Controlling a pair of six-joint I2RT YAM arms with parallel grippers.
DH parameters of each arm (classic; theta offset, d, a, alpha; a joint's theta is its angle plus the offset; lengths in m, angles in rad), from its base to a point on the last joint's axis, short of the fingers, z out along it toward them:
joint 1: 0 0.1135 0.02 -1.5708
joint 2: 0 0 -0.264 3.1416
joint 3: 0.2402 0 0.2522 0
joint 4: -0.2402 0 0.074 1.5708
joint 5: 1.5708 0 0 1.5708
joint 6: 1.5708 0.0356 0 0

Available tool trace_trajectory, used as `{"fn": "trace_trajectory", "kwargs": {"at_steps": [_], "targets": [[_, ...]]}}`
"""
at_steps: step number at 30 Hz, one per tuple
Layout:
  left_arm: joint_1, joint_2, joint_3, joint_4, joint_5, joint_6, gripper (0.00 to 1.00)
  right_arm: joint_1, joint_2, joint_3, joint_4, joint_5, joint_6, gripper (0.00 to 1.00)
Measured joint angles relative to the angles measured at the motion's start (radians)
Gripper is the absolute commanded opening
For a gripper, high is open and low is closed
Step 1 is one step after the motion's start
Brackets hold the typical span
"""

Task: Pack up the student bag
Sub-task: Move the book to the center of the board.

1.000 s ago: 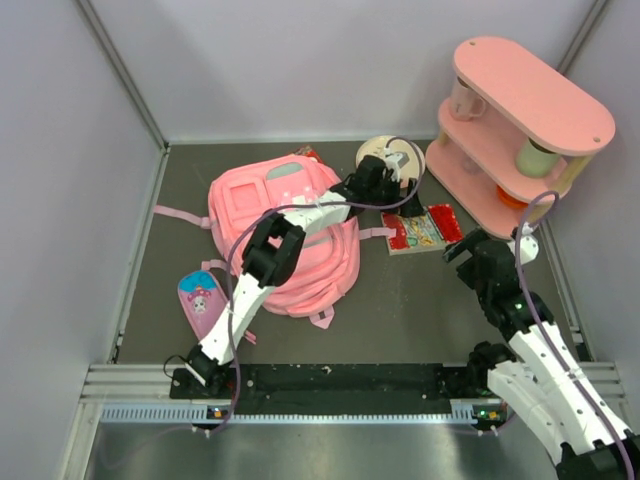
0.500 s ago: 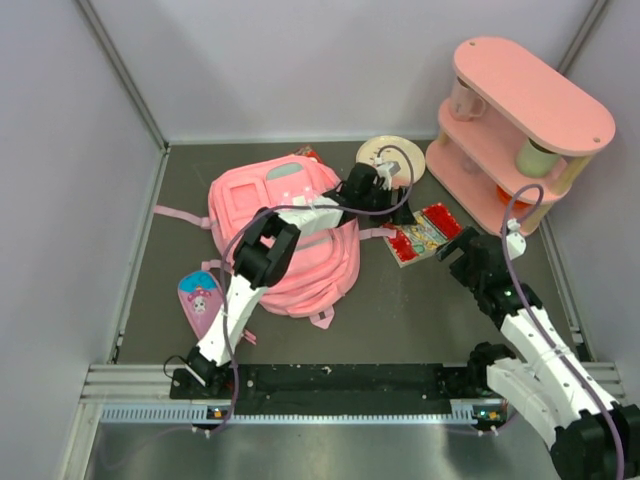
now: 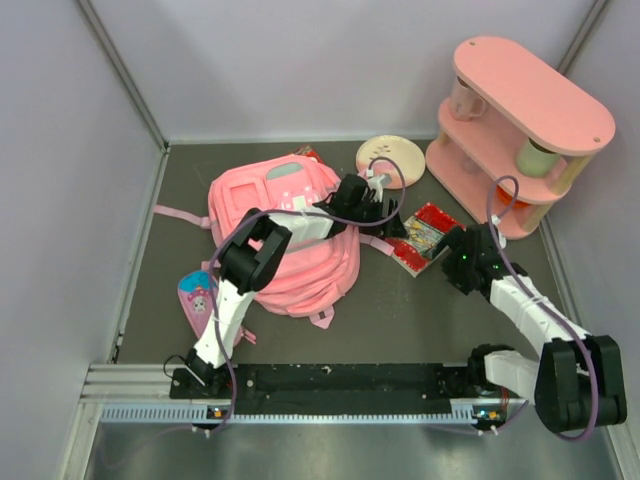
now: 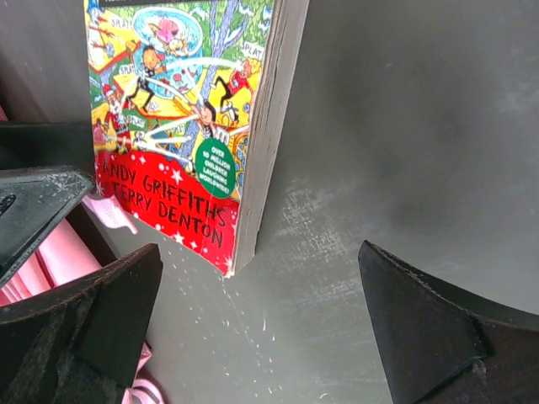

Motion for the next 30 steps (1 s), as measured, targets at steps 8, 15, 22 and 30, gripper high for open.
{"fn": "trace_trajectory", "kwargs": {"at_steps": [8,15,22,30], "targets": [[0.006,-0.006,0.023,-0.039,-0.020,0.004,0.85,0.000,0.039,0.003,0.042,-0.045,0.008,0.99],[0.023,0.046,0.212,-0.105,-0.040,0.005,0.83,-0.005,0.170,0.034,0.107,-0.037,-0.005,0.88],[0.032,0.079,0.240,-0.117,0.006,-0.004,0.82,-0.021,0.229,0.035,0.192,-0.048,-0.019,0.71],[0.010,0.089,0.168,-0.127,0.050,-0.039,0.76,-0.022,0.275,0.034,0.262,-0.092,-0.036,0.53]]}}
